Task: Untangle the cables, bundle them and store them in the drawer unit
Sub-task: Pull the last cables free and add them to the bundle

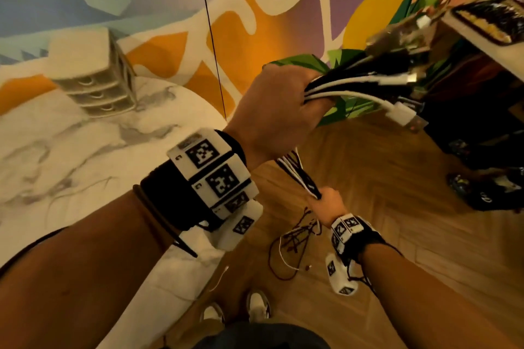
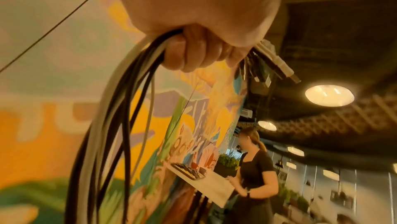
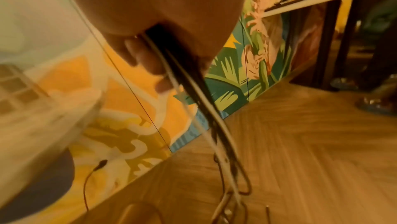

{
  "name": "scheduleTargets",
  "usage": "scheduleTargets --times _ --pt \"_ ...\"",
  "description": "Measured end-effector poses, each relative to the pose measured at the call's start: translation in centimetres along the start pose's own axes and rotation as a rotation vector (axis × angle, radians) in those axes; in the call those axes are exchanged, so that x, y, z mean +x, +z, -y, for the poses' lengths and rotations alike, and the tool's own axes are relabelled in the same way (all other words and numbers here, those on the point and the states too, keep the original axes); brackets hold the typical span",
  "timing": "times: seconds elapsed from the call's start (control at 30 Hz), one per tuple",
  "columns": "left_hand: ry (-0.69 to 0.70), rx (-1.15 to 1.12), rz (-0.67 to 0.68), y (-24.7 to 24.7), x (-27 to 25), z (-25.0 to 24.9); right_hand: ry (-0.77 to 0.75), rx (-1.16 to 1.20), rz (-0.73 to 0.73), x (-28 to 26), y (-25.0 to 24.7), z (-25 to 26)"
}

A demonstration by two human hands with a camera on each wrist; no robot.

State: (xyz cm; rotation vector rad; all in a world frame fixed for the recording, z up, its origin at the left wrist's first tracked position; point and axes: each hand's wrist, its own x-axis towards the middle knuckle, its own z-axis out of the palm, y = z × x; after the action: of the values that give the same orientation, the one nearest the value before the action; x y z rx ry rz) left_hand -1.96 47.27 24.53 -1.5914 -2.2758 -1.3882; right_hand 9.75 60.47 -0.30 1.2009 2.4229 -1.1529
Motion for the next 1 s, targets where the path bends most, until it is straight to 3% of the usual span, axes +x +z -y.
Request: scheduleTargets --times 0.1,0.17,0.2,0.27,0.33,0.4,0.47,0.6,0.8,0.93,1.0 --pt "-0.255 -0.367 0.027 2.2 -1.0 0.7 -0.051 -0.248 0.202 -0.9 -0.3 -0.4" --pt "-0.428 -0.576 0.074 3.7 -1.8 1.5 -0.246 -0.205 0.259 -1.4 -1.1 0.8" --pt "-0.497 -0.622 0.095 4.4 -2.2 1.9 -0.347 -0.114 0.254 -1.8 -1.7 1.7" --pt "-0.581 -0.626 0.152 5.5 -3.2 2.8 -0.406 0.278 0.233 -2.9 -3.4 3.9" --pt "-0.633 -0.597 0.217 6.5 -4.3 4.0 -0.471 0.775 0.375 -4.2 -5.3 5.9" --pt "-0.674 -0.646 0.229 6.8 -5.2 4.6 -0.505 0.991 0.482 -5.4 -6.7 7.8" --pt "-0.644 -0.666 0.239 6.8 -5.7 4.9 -0.504 0.995 0.506 -5.9 -6.7 9.0" --pt "-0.557 -0.543 0.443 6.8 -7.2 4.8 -0.479 0.891 0.430 -6.3 -6.0 10.7" --pt "-0.597 -0.505 0.409 6.6 -9.1 5.3 -0.365 0.696 0.354 -7.1 -4.5 12.9" --pt "-0.420 -0.145 0.546 3.7 -9.0 5.1 -0.312 0.738 0.302 -7.5 -3.8 13.4" --pt "-0.404 0.101 0.418 1.7 -8.4 5.1 -0.283 0.793 0.284 -7.7 -3.7 13.7"
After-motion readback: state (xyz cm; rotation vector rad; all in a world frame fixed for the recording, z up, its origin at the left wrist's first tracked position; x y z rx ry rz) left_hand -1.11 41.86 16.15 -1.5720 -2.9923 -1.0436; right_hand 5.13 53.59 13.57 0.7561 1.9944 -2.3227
